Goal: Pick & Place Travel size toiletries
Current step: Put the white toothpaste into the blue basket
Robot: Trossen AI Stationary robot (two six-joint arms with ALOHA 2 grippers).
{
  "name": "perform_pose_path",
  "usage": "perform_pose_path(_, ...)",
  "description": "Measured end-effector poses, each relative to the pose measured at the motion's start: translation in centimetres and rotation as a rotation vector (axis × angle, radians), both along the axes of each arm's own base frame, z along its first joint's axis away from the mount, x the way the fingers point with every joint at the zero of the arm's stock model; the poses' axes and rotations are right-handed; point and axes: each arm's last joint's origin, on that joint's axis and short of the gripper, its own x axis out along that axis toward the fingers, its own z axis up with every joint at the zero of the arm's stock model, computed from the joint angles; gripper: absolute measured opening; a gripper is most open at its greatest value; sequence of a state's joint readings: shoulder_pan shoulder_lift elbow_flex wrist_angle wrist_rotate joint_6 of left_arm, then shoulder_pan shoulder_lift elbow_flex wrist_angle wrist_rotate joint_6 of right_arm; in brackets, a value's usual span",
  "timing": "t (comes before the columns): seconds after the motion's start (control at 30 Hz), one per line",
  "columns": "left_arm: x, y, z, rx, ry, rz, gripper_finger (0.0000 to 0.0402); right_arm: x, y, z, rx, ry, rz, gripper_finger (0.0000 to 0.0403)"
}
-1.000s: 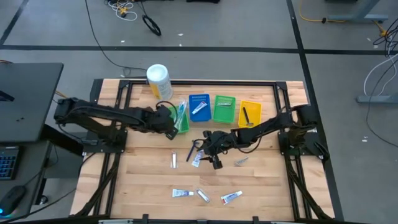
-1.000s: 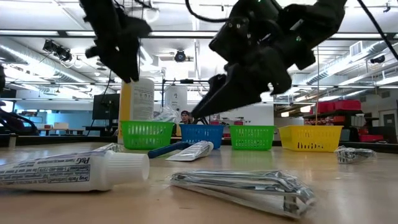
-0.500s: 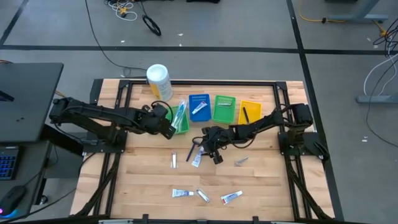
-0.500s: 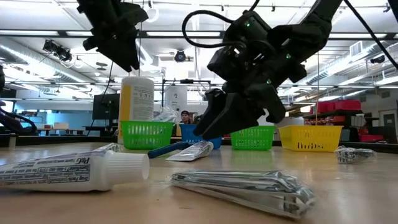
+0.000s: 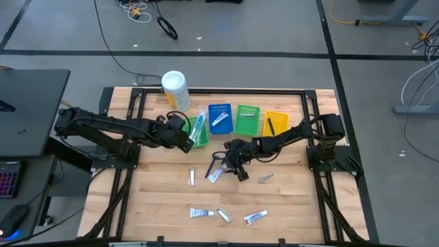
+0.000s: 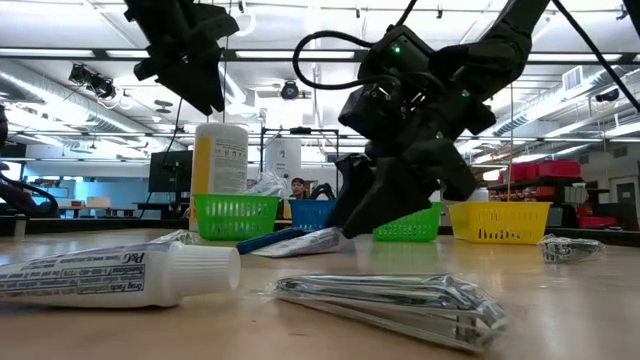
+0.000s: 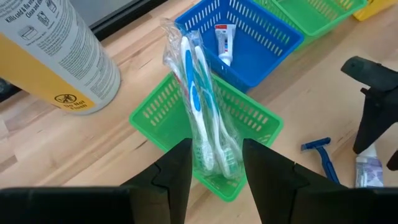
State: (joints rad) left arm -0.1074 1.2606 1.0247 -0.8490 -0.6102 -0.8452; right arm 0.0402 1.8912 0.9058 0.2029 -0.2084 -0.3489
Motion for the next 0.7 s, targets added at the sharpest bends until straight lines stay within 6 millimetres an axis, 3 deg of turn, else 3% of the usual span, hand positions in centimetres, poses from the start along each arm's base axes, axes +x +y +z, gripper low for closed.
perform_pose_path(0.13, 0.0, 0.0, 0.0, 0.0, 0.0, 0.0, 0.0151, 0.3, -0.1, 0.3, -0.023, -0.055, 0.013, 0.0213)
perform_pose_path(0.3, 0.0, 0.0, 0.0, -0.004, -0.004, 0.004, 0.0151, 0.1, -0.2, 0.1, 0.016, -0.007, -0.015, 0.0213)
perform_pose_path(0.57, 0.0, 0.0, 0.0, -0.003, -0.002, 0.003, 0.0151, 0.0, 0.7, -1.8, 0.014, 0.056, 0.02, 0.0212)
perform_pose_path(0.7, 0.0, 0.0, 0.0, -0.003, -0.001, 0.003, 0.0151, 0.3, 0.9, -1.9, 0.013, 0.024, 0.028, 0.0187)
